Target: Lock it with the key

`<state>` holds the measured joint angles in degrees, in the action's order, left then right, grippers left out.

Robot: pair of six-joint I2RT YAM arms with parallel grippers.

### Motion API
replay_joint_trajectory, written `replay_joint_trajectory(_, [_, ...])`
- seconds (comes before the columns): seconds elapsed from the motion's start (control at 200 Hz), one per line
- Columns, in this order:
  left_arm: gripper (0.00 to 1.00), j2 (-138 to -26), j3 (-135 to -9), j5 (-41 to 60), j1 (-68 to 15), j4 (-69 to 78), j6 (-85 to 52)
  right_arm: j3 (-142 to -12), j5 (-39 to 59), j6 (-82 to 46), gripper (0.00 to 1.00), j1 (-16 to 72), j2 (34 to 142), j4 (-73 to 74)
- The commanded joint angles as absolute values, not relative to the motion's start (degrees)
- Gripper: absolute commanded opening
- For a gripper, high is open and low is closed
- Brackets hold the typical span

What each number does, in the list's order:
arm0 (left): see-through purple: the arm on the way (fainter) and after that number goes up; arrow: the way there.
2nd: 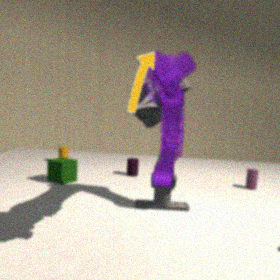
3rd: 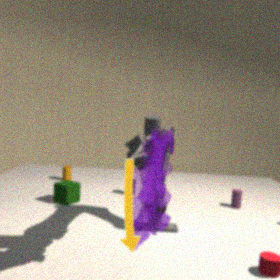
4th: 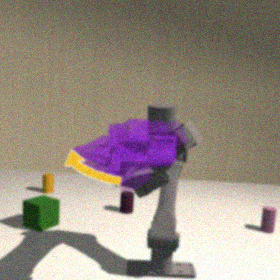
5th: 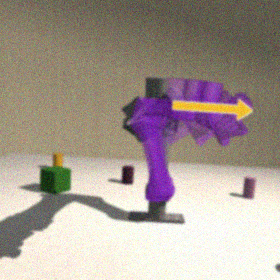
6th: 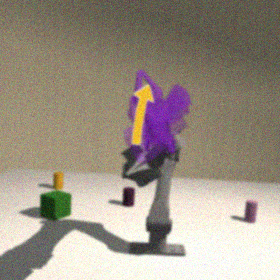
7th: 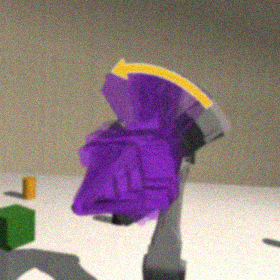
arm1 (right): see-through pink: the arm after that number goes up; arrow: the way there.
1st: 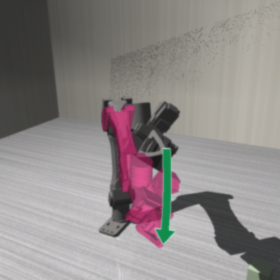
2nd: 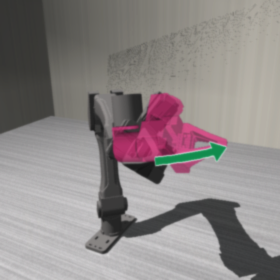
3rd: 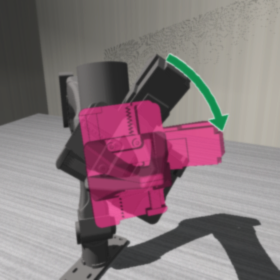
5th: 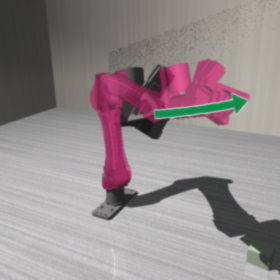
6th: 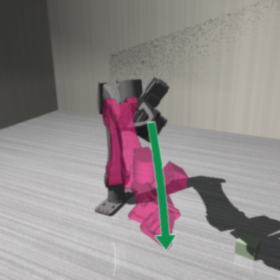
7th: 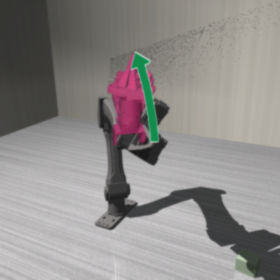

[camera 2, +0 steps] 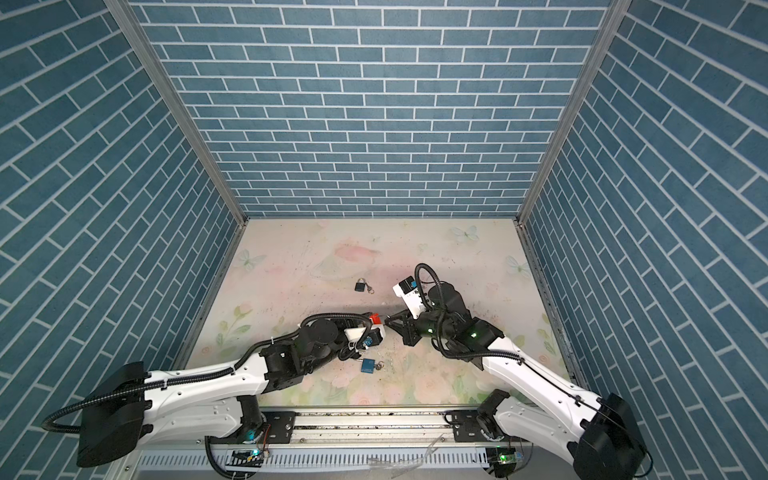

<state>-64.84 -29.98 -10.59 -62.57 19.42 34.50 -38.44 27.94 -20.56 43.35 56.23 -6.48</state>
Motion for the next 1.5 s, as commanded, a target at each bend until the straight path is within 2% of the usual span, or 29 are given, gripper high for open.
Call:
replay_joint_trajectory(0.0, [0.00, -63.28, -32.41, -9.53, -63.21, 28.23, 25.70, -41.83, 25.95, -18.52, 0.21, 41.97, 52.27, -11.97])
replay_joint_trajectory(0.14, [0.00, -62.16, -30.13, -10.82, -62.89, 29.25, 17.37, -43.95, 24.28, -16.56, 0.49, 40.75, 46.36, -15.95])
replay_joint_trajectory(0.265, [0.00, -61.35, -29.37, -11.68, -61.91, 31.31, 8.76, -44.99, 24.82, -15.53, 0.57, 40.72, 43.63, -18.52])
replay_joint_trajectory(0.505, [0.00, -60.81, -31.88, -10.70, -54.07, 31.61, -19.43, -39.49, 26.99, -15.81, 0.59, 40.75, 38.12, -11.77])
replay_joint_trajectory(0.755, [0.00, -60.16, -32.76, -3.35, -46.75, 31.15, -40.64, -29.52, 24.44, -19.44, 0.58, 41.63, 36.62, 5.68])
replay_joint_trajectory(1.045, [0.00, -60.13, -34.09, 3.70, -45.81, 31.43, -41.66, -27.43, 19.80, -20.82, 0.58, 47.70, 46.83, 21.18])
replay_joint_trajectory(1.495, [0.00, -59.92, -33.77, 3.81, -45.87, 32.15, -42.01, -32.34, 20.13, -24.29, 0.64, 48.82, 62.60, 32.41])
